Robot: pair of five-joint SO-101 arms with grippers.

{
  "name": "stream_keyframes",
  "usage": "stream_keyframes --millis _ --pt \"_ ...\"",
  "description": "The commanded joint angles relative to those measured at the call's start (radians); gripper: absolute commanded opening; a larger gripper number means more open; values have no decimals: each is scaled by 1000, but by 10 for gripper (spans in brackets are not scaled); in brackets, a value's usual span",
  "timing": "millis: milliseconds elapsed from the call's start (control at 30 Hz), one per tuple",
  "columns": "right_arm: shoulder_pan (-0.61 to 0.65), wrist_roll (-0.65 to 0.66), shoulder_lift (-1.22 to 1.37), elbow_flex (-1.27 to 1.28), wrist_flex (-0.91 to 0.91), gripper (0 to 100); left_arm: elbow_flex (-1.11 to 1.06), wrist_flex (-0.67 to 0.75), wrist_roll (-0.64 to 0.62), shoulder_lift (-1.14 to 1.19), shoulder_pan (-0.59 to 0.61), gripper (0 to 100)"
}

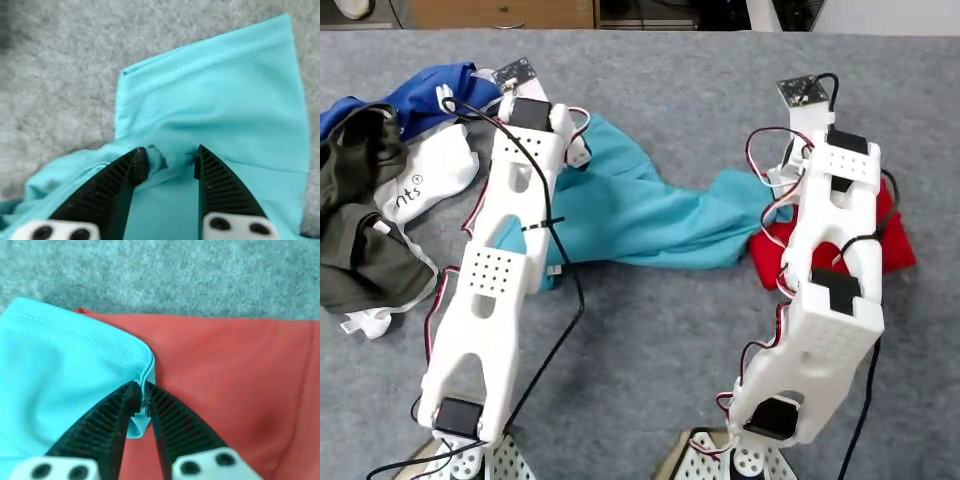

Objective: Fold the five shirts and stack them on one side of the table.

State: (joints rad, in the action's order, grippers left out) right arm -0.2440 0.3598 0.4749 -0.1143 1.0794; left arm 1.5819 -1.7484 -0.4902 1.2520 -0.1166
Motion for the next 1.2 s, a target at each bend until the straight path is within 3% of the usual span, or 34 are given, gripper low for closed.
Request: stream_keyframes --millis 0,100,300,567,667,967,1167 --pt "1 -9 -5 -28 -14 9 48 -11 48 -65 17 171" --pt "1 -9 -5 -28 -14 8 48 -11 52 -70 15 168" --pt "1 -9 -5 -28 -15 8 48 -11 52 -62 -5 64" --pt "1 -9 -5 -28 -15 8 48 -8 25 -61 -17 58" --pt "1 -11 -5 -28 -15 8 55 -8 11 -61 -18 15" --pt "1 -11 -12 -31 -8 8 89 -11 6 -96 0 18" --pt "18 -3 -91 -59 52 5 89 -12 12 -251 18 18"
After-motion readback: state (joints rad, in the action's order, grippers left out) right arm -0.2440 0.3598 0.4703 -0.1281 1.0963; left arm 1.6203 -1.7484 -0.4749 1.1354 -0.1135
